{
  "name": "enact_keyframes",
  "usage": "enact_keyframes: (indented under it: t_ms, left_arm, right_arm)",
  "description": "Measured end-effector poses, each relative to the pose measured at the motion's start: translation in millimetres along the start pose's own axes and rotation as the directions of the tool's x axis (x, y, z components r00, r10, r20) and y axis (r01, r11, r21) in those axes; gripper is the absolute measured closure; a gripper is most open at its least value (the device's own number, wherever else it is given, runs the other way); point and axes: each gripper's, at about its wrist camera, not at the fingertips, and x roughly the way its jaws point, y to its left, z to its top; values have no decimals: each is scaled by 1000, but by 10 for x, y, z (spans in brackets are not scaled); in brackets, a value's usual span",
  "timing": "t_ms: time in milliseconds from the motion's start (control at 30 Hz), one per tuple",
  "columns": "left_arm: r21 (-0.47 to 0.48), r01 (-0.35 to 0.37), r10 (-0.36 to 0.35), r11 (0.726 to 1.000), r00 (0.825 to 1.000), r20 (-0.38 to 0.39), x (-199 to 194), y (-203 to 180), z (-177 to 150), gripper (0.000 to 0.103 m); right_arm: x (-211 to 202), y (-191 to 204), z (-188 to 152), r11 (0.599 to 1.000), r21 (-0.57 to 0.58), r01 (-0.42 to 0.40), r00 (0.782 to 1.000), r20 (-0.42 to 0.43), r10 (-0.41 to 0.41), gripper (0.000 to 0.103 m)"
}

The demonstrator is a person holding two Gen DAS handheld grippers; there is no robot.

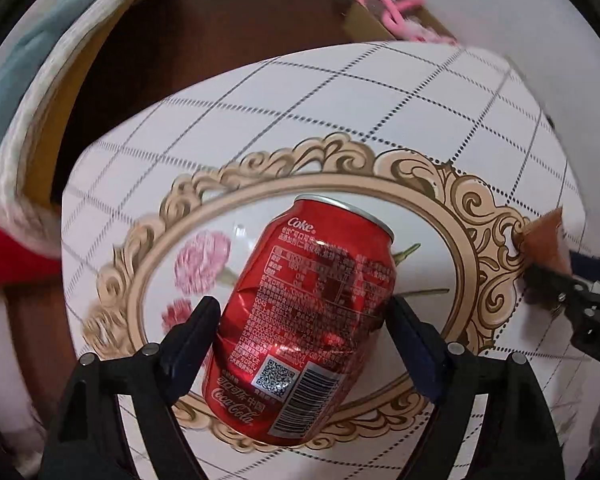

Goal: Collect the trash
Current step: 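Carry the snack packet and Coke can over the bin and release both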

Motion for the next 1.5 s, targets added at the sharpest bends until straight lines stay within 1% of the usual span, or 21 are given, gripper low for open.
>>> enact_keyframes:
  t_ms: [67, 233, 267, 400, 433, 500, 533, 600, 633, 667, 733, 867, 1067, 1233, 1367, 1400, 1500]
  left_arm:
    - [14, -14, 14, 1000, 999, 30, 3, -47, -40, 19]
    - [25, -37, 36, 999, 999, 38, 72, -192, -64, 18]
    - [26, -39, 38, 999, 998, 39, 128, -123, -6, 19]
    - [17, -55, 54, 998, 997, 55, 130, -226, -25, 20]
    - [10, -60, 59, 998, 996, 59, 158, -52, -33, 20]
    - [-8, -76, 76, 997, 994, 81, 69, 31, -165, 20]
    - [-16, -79, 80, 997, 992, 92, 12, 62, -217, 20]
    - [-37, -77, 81, 996, 990, 119, -106, 77, -313, 20]
    - [-46, -85, 91, 995, 987, 132, -196, 131, -390, 20]
    - [-56, -94, 101, 994, 984, 149, -243, 162, -391, 20]
    - [-83, -93, 107, 992, 978, 181, -394, 216, -534, 20]
    - [-136, -79, 108, 988, 968, 226, -683, 387, -827, 20]
    - [-204, -37, 94, 978, 956, 278, -1211, 746, -1274, 20]
    - [-261, -29, 118, 965, 935, 334, -1655, 1096, -1625, 20]
    - [-314, -53, 172, 948, 915, 365, -1990, 1479, -1952, 20]
    - [-335, -63, 193, 940, 909, 370, -2074, 1608, -2057, 20]
    - [-391, -77, 234, 917, 898, 373, -2254, 1973, -2345, 20]
  right_arm:
    - [4, 36, -15, 1000, -7, -6, 1000, -3, 6, 46]
    - [31, 95, -7, 999, -26, 25, 1000, -7, -25, 44]
    - [33, 107, -5, 999, -26, 32, 999, -8, -32, 44]
    - [49, 169, -19, 997, -37, 65, 998, -7, -66, 44]
    - [51, 183, -26, 996, -40, 75, 997, -4, -75, 44]
    - [51, 217, -42, 994, -47, 100, 995, 4, -100, 47]
    - [50, 239, -51, 991, -54, 121, 993, 10, -121, 51]
    - [45, 270, -82, 988, -61, 142, 990, 22, -140, 54]
    - [38, 274, -107, 989, -56, 135, 991, 24, -134, 55]
    - [29, 277, -132, 990, -51, 129, 991, 26, -128, 56]
    - [-8, 303, -219, 993, -44, 112, 993, 35, -110, 57]
    - [-142, 444, -438, 996, -54, 78, 995, 68, -74, 57]
    - [-462, 814, -818, 994, -108, 12, 993, 115, 1, 58]
    - [-829, 1303, -1096, 981, -183, -68, 985, 145, 95, 61]
    - [-1103, 1788, -1282, 959, -259, -115, 973, 166, 161, 62]
    - [-1159, 1920, -1321, 952, -276, -128, 969, 168, 179, 63]
    - [-1293, 2350, -1446, 931, -329, -159, 960, 170, 224, 64]
